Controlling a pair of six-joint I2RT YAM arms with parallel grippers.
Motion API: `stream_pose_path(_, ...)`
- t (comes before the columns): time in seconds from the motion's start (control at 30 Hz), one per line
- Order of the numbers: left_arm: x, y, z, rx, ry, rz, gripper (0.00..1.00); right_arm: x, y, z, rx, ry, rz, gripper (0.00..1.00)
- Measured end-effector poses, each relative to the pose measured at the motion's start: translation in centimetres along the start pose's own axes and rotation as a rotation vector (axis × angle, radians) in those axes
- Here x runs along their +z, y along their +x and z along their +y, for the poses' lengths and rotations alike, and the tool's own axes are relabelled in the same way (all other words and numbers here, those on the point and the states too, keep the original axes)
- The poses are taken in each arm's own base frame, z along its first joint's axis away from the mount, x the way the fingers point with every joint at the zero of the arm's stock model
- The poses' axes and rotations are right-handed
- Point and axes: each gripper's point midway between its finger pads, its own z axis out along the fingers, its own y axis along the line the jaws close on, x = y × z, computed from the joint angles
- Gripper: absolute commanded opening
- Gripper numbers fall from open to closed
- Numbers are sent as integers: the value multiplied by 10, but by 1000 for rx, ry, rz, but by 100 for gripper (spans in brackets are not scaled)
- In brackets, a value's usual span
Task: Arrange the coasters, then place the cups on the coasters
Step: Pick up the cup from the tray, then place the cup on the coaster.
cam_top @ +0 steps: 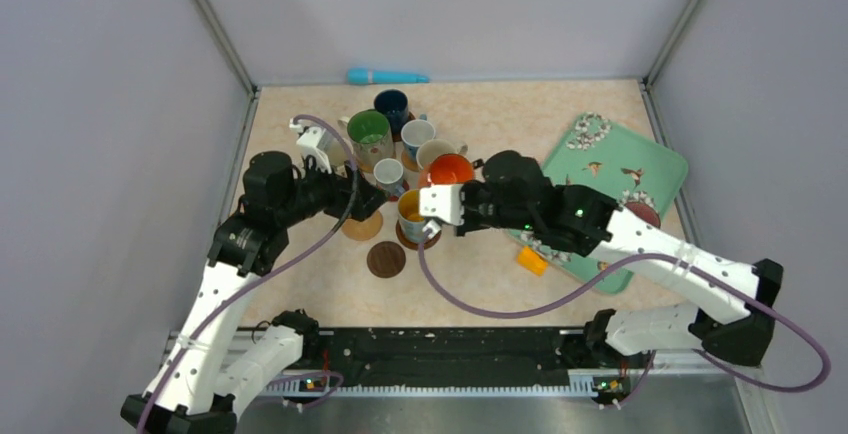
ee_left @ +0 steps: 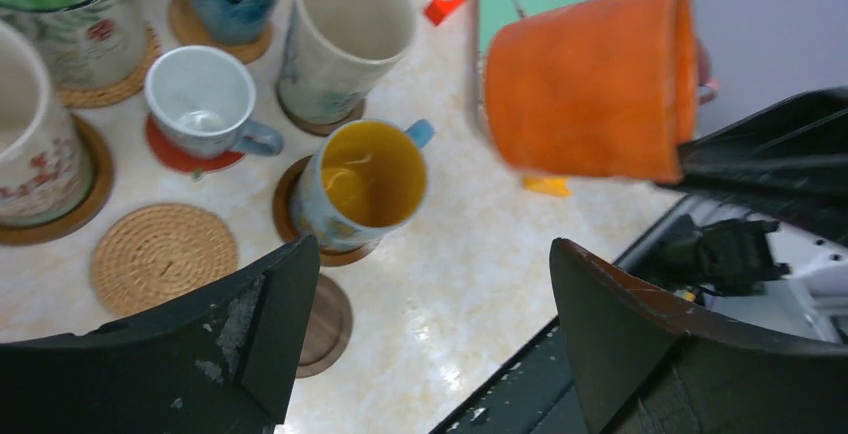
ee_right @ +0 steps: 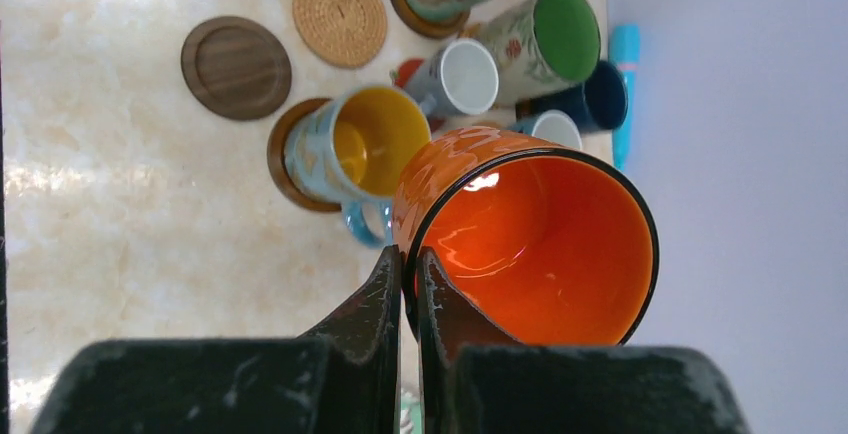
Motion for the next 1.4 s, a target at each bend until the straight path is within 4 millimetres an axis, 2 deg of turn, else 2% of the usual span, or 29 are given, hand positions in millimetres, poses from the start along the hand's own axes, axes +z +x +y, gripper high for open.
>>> stream_pose_path(0.07, 2, -7, -13, -13, 60, 14, 88, 15, -21, 4, -59, -21, -11, 0)
stream_pose_path(0.2, 1, -23, -29, -5, 128, -1, 88, 45, -49, 13, -133, -39, -24, 0)
stream_pose_path(0.33, -1, -24, -33, 0, 145, -4, 87, 63, -54, 18, -153, -57, -8, 0)
stream_pose_path(0.53, 0, -24, -29, 15, 126, -6, 82, 76, -52, 18, -154, -45, 12, 0)
stream_pose_path(0.83, 17, -14, -6, 7, 38, 46, 56, 95, -62, 18, -194, -12, -5, 0)
stream_pose_path(1.0, 15, -9, 9, 8, -40, 57, 27, 106, -60, 21, -231, -24, 6, 0)
stream_pose_path(1.1, 12, -10, 13, 11, -71, 47, 21, 113, -65, 24, -248, -33, -2, 0)
stream_pose_path(1.3, 9, -1, 30, 25, -155, 68, 0, 128, -74, 30, -295, -47, -21, 0)
stream_pose_path(1.4, 6, 6, 39, 30, -199, 93, 0, 135, -80, 36, -321, -59, -33, 0)
